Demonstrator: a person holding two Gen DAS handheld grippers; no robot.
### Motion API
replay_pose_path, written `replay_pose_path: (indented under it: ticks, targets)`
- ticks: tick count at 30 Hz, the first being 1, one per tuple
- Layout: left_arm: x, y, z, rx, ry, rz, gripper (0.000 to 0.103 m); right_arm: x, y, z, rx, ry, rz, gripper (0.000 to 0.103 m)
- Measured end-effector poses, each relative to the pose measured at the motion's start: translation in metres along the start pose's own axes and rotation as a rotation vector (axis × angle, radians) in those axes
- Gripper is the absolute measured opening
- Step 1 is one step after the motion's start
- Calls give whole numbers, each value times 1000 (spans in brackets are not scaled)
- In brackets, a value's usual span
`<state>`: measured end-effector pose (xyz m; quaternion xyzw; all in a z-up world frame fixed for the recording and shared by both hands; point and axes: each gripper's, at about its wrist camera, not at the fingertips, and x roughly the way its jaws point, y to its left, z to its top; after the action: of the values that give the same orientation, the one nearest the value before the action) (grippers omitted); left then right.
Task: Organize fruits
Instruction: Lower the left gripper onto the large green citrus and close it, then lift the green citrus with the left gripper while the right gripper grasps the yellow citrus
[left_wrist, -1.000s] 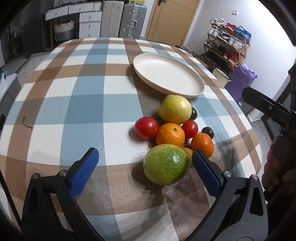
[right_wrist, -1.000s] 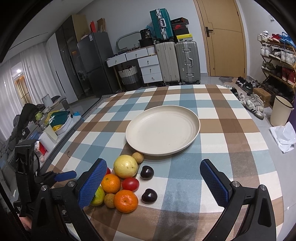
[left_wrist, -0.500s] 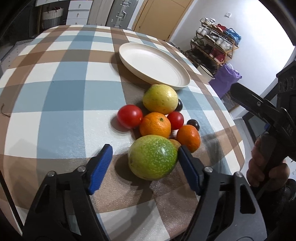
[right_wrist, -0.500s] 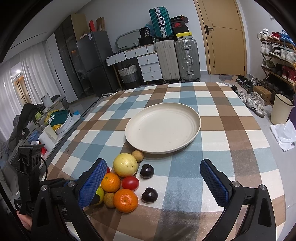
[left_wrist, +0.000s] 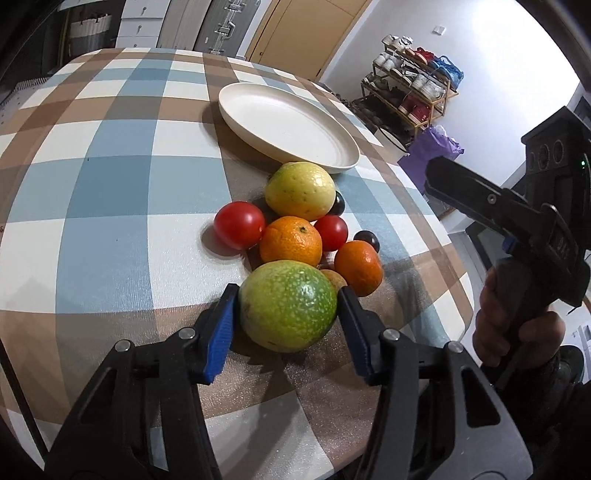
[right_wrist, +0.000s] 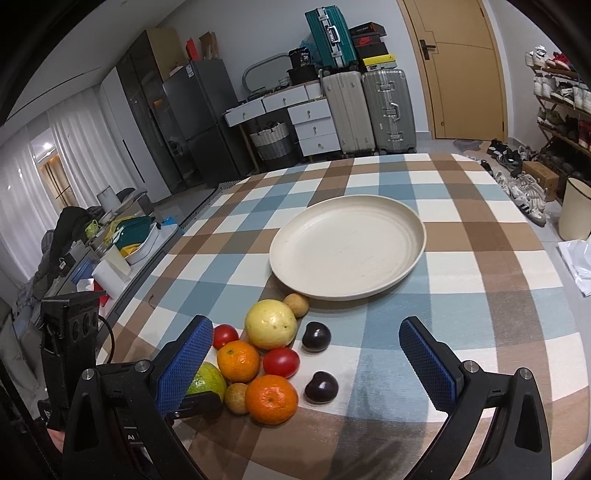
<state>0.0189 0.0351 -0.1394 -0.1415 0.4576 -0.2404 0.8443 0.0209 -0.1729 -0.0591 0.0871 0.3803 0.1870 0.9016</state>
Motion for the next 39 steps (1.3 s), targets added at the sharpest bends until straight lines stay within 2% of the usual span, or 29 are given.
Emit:
replay_pose_path:
  ticks: [10,24,31,39]
  targets:
    - [-13,7,0,2,-16,9,51,23,2,3,-11,44,29,103]
    - [-44,19,15,-8,-72,-32,51,51,11,7,-32,91,78,102]
    - [-56,24,20,-19,-82,-36,51,68,19,8,-62,136,74,90]
    - [-60,29,24,-24,-89,-38,51,80,26,8,-88,171,59,85]
